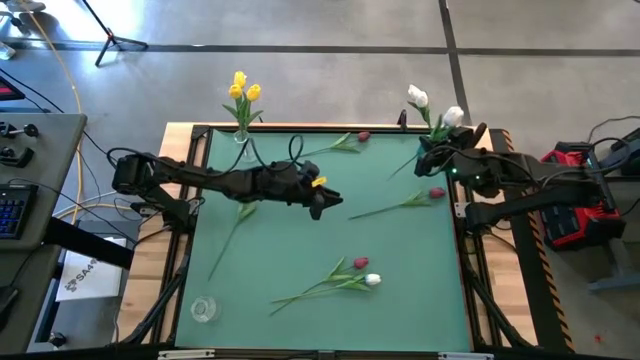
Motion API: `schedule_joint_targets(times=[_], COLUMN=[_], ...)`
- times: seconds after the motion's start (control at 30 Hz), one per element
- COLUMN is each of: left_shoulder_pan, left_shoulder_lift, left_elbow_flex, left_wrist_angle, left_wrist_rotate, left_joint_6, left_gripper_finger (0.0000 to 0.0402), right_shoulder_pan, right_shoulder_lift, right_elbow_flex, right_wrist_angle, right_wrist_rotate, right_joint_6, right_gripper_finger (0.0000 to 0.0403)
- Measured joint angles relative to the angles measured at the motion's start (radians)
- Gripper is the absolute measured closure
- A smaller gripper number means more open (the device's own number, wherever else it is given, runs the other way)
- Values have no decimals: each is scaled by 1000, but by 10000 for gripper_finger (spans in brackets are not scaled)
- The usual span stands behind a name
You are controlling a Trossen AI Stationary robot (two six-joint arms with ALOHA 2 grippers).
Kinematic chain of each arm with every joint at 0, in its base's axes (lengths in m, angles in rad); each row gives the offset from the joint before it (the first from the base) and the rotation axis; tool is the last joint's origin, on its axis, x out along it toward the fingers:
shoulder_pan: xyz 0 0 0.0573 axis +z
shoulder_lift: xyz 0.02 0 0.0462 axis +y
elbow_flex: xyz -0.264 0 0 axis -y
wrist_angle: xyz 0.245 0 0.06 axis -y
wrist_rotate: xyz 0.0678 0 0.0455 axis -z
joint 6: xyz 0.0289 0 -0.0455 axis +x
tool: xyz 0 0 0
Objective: Sort flowers into vase by color
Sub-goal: Put the right white flower into the blue vase
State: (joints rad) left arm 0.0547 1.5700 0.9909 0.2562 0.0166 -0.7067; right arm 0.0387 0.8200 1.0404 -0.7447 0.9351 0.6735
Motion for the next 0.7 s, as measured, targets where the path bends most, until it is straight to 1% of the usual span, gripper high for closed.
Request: schedule_joint_targets(times=[0.2,0.37,0.57,0.63,0.7], left_shoulder_pan=[5,13,25,25,25], left_shoulder_lift=[-20,-84,-178,-207,-232], left_elbow_flex=[0,0,-1,-1,-1], left_wrist_angle=[-71,-176,-271,-307,-327], left_wrist_rotate=[-10,-49,-99,-117,-136], left_joint_6=[15,56,95,109,124], left_gripper_finger=[280,280,280,280,280], right_shoulder_pan=[0,0,0,0,0], right_shoulder_lift=[0,3,5,5,5], right_elbow_flex=[62,73,73,73,73], right_wrist_angle=[-148,-261,-328,-336,-351], right_wrist_rotate=[50,108,114,143,196], right_joint_6=[7,4,51,41,23], right_gripper_finger=[403,403,403,403,403])
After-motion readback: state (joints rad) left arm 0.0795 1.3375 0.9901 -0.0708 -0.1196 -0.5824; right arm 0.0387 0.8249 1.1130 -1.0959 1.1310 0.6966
